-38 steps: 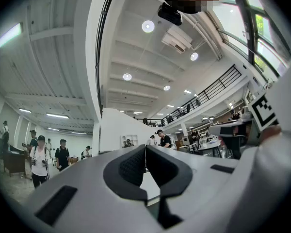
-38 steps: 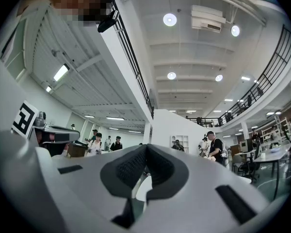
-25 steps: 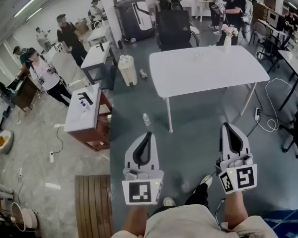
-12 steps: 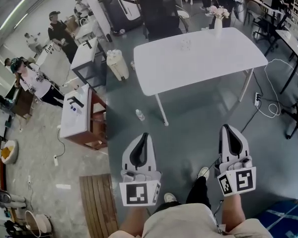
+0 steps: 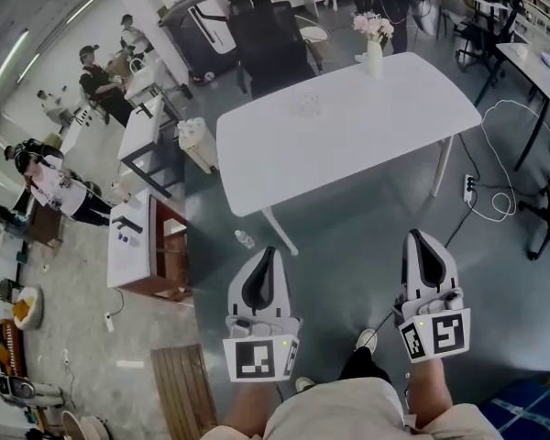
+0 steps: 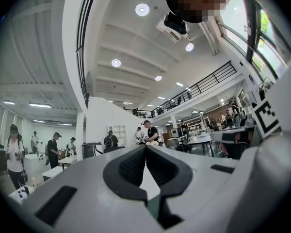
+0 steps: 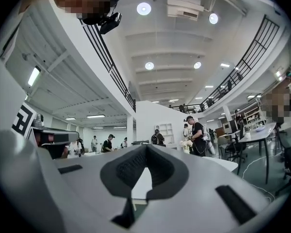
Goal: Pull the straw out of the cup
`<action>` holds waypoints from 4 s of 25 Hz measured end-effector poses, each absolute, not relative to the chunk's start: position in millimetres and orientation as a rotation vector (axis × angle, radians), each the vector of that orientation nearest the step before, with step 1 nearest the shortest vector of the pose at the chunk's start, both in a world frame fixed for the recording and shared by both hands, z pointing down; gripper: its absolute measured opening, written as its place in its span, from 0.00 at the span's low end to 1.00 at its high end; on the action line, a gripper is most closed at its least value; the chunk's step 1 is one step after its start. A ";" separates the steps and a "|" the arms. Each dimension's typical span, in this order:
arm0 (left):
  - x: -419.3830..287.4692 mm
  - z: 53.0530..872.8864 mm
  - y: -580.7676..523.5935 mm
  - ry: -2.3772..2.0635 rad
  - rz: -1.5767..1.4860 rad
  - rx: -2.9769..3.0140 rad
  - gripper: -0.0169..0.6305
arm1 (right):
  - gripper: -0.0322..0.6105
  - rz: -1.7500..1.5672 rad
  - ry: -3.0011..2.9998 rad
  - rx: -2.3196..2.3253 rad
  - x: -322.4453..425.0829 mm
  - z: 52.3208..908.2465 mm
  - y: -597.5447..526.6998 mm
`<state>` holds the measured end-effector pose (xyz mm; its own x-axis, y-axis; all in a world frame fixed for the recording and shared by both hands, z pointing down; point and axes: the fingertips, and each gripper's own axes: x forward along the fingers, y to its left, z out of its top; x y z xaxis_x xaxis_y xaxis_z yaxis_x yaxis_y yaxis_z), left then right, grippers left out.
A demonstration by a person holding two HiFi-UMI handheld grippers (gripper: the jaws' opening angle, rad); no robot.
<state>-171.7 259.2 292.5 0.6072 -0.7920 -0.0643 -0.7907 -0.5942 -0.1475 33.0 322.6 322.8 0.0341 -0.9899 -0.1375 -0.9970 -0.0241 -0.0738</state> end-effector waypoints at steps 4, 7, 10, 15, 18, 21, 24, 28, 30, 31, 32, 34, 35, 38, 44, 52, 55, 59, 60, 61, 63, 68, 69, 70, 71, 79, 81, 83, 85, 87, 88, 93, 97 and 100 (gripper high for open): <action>-123.4 283.4 247.6 1.329 -0.013 -2.657 0.03 | 0.05 0.075 2.074 -2.132 83.4 315.8 310.4; -95.5 276.5 242.6 1.332 -0.011 -2.642 0.04 | 0.05 0.068 2.056 -2.114 114.3 309.9 302.8; -77.4 272.6 235.4 1.347 -0.006 -2.630 0.04 | 0.05 0.078 2.065 -2.099 133.8 306.1 293.3; -62.5 271.7 219.2 1.378 -0.013 -2.612 0.04 | 0.05 0.085 2.095 -2.071 150.2 304.9 275.8; -55.0 273.2 208.9 1.386 -0.014 -2.609 0.04 | 0.05 0.082 2.107 -2.065 158.1 306.9 263.9; -50.0 276.0 197.6 1.383 -0.011 -2.614 0.04 | 0.05 0.097 2.118 -2.062 160.7 305.9 252.1; -46.0 280.1 183.3 1.385 0.014 -2.627 0.04 | 0.05 0.131 2.134 -2.073 162.8 304.2 240.7; -34.4 285.1 156.2 1.377 0.047 -2.653 0.04 | 0.05 0.150 2.144 -2.104 171.1 304.7 219.0; -30.9 285.2 139.6 1.376 0.065 -2.660 0.04 | 0.05 0.163 2.150 -2.118 173.5 302.1 204.3; -30.2 284.7 130.9 1.376 0.072 -2.662 0.04 | 0.05 0.171 2.153 -2.122 174.1 300.0 195.9; -29.9 284.0 121.8 1.375 0.078 -2.661 0.04 | 0.05 0.181 2.154 -2.126 174.6 297.7 186.7; -29.6 283.6 100.9 1.373 0.088 -2.662 0.03 | 0.05 0.198 2.154 -2.132 175.0 293.4 166.4; -29.6 284.2 88.9 1.374 0.092 -2.665 0.04 | 0.05 0.203 2.155 -2.136 174.7 292.2 155.4; -28.1 287.4 50.4 1.374 0.098 -2.680 0.04 | 0.05 0.208 2.166 -2.154 173.4 291.5 120.6; -24.1 298.6 -25.5 1.364 0.106 -2.734 0.04 | 0.05 0.221 2.202 -2.198 167.3 287.6 48.6; -31.4 300.9 -107.1 1.362 0.150 -2.772 0.04 | 0.05 0.261 2.222 -2.231 155.0 275.9 -30.7; -34.8 298.4 -128.5 1.364 0.171 -2.771 0.04 | 0.05 0.278 2.228 -2.232 150.4 272.0 -49.6; -37.9 298.5 -149.1 1.361 0.188 -2.771 0.04 | 0.05 0.296 2.227 -2.234 147.1 271.2 -70.2; -38.3 299.8 -154.2 1.360 0.187 -2.770 0.04 | 0.05 0.296 2.227 -2.231 146.4 272.5 -76.3; -38.2 301.0 -159.3 1.362 0.185 -2.768 0.04 | 0.05 0.295 2.231 -2.225 145.8 273.8 -82.9; -36.2 302.6 -170.3 1.373 0.179 -2.760 0.04 | 0.05 0.294 2.252 -2.206 145.7 275.7 -97.5; -25.5 303.7 -203.2 1.420 0.155 -2.734 0.04 | 0.05 0.266 2.304 -2.138 155.1 280.8 -142.9; -24.1 304.7 -210.4 1.432 0.148 -2.725 0.04 | 0.05 0.258 2.315 -2.122 157.2 283.2 -153.8; -23.0 305.9 -217.8 1.445 0.141 -2.715 0.04 | 0.05 0.252 2.326 -2.105 159.2 285.8 -165.3; -21.8 306.8 -225.6 1.461 0.136 -2.703 0.04 | 0.05 0.247 2.339 -2.084 160.9 287.9 -177.5; 0.6 304.2 -300.0 1.606 0.094 -2.614 0.04 | 0.05 0.214 2.419 -1.922 186.7 290.1 -279.9; 9.0 304.9 -315.0 1.633 0.076 -2.598 0.04 | 0.05 0.194 2.439 -1.894 196.6 293.6 -300.0; 14.7 309.4 -327.1 1.646 0.045 -2.582 0.04 | 0.05 0.166 2.457 -1.865 203.2 298.6 -317.7; 18.0 314.8 -336.8 1.668 0.019 -2.575 0.04 | 0.05 0.121 2.473 -1.835 206.4 304.7 -333.1; 24.6 323.4 -348.8 1.691 -0.008 -2.576 0.04 | 0.05 0.080 2.482 -1.811 212.3 311.9 -349.0; 30.7 330.3 -356.7 1.700 -0.025 -2.579 0.04 | 0.05 0.068 2.485 -1.801 217.6 316.9 -358.1; 49.5 372.9 -382.2 1.738 -0.145 -2.610 0.04 | 0.05 -0.008 2.531 -1.768 231.5 350.2 -390.9; 41.9 392.2 -383.5 1.778 -0.213 -2.628 0.04 | 0.05 -0.061 2.558 -1.749 221.2 359.1 -399.0; 44.4 410.3 -387.9 1.802 -0.272 -2.638 0.04 | 0.05 -0.092 2.574 -1.724 220.5 366.9 -410.1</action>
<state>44.4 -387.9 410.3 0.3544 -0.9184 0.1758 -0.9294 -0.3667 -0.0425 220.5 -410.1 366.9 -0.3806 -0.9247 -0.0015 -0.9223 0.3797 -0.0725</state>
